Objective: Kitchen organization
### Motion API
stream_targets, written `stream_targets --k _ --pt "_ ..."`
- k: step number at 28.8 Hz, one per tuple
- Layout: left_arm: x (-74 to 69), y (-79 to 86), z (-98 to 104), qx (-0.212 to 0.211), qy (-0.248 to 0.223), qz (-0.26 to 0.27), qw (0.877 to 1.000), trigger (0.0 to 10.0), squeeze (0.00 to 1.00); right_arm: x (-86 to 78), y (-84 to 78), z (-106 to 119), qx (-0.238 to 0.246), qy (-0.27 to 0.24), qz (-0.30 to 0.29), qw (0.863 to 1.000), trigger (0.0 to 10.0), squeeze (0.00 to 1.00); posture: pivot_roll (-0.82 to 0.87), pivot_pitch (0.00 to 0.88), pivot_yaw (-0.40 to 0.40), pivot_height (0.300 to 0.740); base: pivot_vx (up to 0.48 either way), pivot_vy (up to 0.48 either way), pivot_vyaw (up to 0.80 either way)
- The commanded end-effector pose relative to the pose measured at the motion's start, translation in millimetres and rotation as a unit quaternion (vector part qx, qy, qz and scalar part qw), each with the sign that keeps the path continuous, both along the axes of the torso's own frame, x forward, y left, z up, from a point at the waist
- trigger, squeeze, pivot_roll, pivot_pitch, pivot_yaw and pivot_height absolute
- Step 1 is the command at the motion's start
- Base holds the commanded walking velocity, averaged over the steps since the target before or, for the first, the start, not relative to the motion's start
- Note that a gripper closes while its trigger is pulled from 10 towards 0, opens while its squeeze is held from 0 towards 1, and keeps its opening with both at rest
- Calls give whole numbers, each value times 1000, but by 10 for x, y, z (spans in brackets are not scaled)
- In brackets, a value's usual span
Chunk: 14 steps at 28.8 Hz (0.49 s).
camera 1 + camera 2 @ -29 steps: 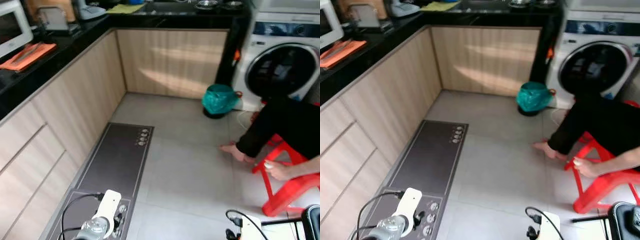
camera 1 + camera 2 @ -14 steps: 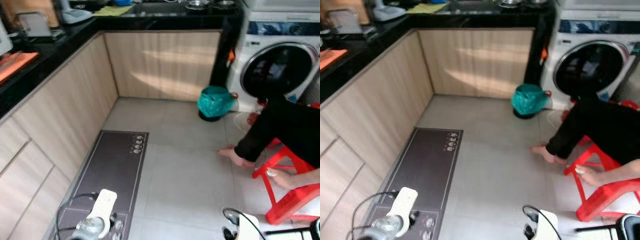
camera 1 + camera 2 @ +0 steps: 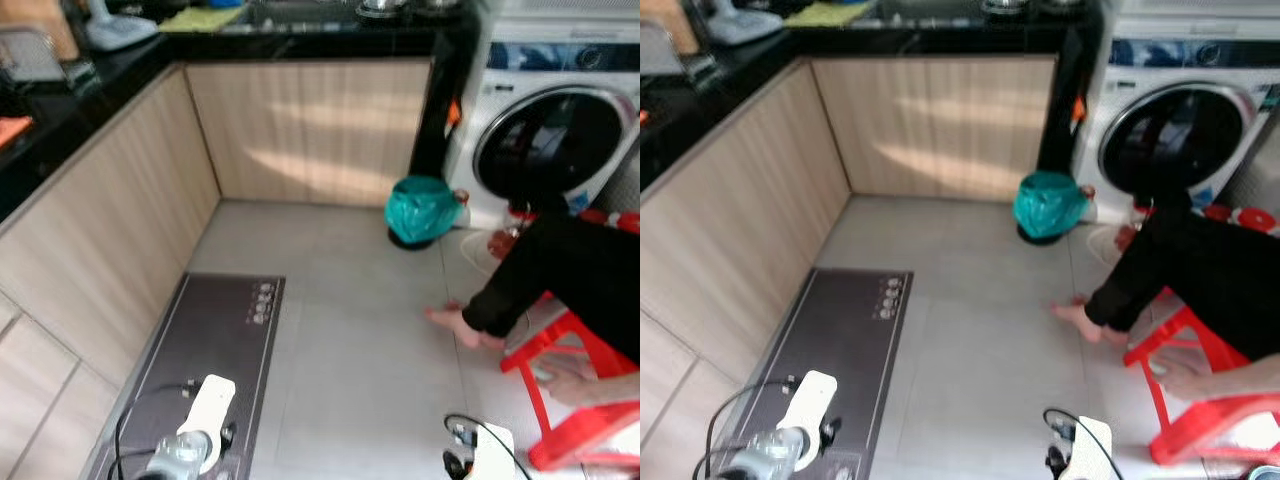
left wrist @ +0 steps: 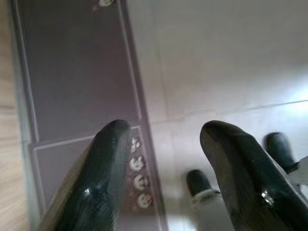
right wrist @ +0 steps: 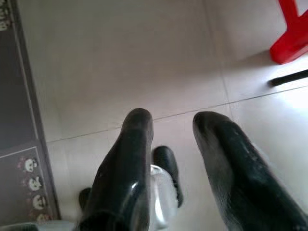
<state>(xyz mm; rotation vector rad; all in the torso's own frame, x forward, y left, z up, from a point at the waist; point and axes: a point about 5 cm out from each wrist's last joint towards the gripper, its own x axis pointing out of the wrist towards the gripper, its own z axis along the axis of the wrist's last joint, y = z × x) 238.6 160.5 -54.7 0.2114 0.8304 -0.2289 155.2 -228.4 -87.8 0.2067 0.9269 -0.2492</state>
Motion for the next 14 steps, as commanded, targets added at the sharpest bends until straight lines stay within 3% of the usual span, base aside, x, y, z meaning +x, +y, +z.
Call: stream_targets --k 1,14 --pt "-9 171 6 18 5 11 1000 10000 0 76 97 11 10 -10 7 1000 10000 0 -67 0 51 740 341 0 0" --pt "-11 182 6 20 6 9 1000 10000 0 74 110 7 12 -9 11 1000 10000 0 -69 0 56 740 342 0 0"
